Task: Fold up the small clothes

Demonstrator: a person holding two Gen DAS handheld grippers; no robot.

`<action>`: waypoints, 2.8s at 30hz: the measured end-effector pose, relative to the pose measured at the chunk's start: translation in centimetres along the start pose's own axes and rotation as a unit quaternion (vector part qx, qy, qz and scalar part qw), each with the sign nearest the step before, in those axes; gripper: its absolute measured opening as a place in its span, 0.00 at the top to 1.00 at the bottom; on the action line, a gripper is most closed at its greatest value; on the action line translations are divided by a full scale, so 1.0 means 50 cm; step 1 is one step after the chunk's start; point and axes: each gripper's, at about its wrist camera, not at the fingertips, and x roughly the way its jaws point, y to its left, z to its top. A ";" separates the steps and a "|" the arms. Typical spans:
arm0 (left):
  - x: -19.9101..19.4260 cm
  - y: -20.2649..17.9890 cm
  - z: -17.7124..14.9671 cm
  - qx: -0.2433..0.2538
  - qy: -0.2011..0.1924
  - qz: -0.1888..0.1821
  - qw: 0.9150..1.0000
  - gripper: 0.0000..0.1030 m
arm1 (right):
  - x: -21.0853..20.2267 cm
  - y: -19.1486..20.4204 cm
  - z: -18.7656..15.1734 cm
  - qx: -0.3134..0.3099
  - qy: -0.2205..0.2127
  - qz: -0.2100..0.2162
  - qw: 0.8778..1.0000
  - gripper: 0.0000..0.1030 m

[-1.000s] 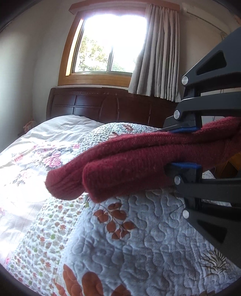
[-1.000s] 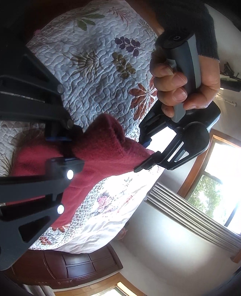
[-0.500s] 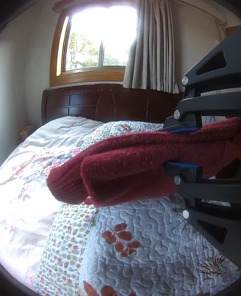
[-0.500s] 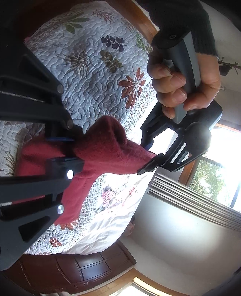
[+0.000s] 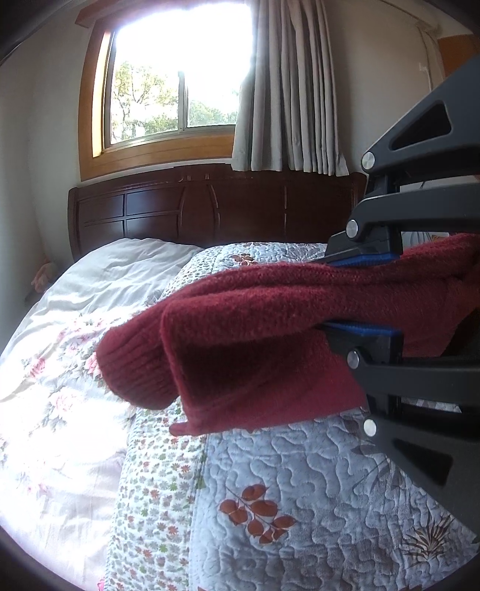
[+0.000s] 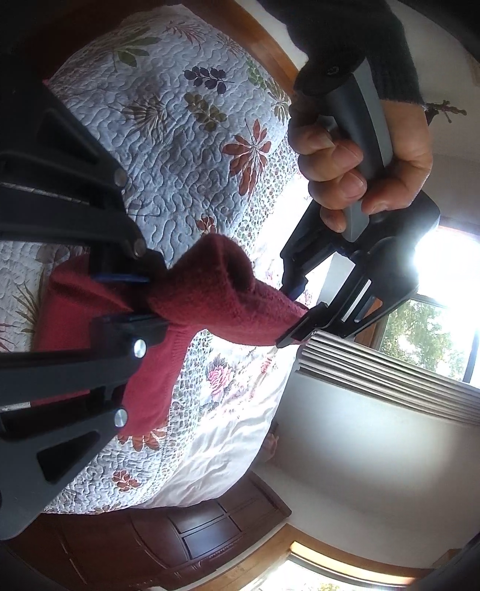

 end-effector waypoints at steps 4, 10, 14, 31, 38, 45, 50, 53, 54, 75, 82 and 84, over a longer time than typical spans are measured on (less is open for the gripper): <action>0.024 -0.017 0.004 0.005 0.004 0.007 1.000 0.77 | -0.003 -0.022 -0.010 0.014 -0.002 0.006 1.000 0.89; 0.061 -0.050 0.013 0.009 0.012 0.018 1.000 0.77 | -0.004 -0.058 -0.022 0.031 -0.004 0.008 0.999 0.89; 0.091 -0.070 0.021 0.011 0.017 0.028 0.999 0.77 | -0.004 -0.088 -0.034 0.046 -0.005 0.010 0.999 0.89; 0.284 -0.118 0.047 0.011 0.055 0.075 0.996 0.83 | 0.023 -0.227 -0.132 0.113 0.019 0.034 0.993 0.89; 0.403 -0.072 0.017 -0.005 0.093 0.096 0.991 0.88 | 0.079 -0.301 -0.254 0.226 0.073 0.102 0.966 0.89; 0.405 -0.079 -0.019 0.024 0.073 0.103 0.992 0.81 | 0.128 -0.351 -0.390 0.371 0.099 0.213 0.898 0.88; 0.333 -0.100 -0.076 0.080 0.047 0.103 0.990 0.54 | 0.162 -0.389 -0.467 0.449 0.111 0.312 0.830 0.77; 0.295 -0.091 -0.124 0.102 0.034 0.108 0.988 0.46 | 0.146 -0.427 -0.480 0.452 0.102 0.333 0.821 0.73; 0.282 -0.085 -0.140 0.106 0.024 0.108 0.988 0.41 | 0.142 -0.442 -0.480 0.454 0.097 0.346 0.815 0.72; 0.252 -0.010 -0.320 0.082 -0.043 0.061 0.994 0.30 | 0.470 -0.557 -0.307 0.448 0.152 0.429 0.769 0.68; 0.280 -0.001 -0.344 0.076 -0.025 0.051 0.995 0.29 | 0.494 -0.556 -0.267 0.416 0.161 0.407 0.797 0.86; 0.283 -0.007 -0.352 0.082 -0.019 0.052 0.995 0.29 | 0.467 -0.568 -0.241 0.395 0.141 0.396 0.817 0.88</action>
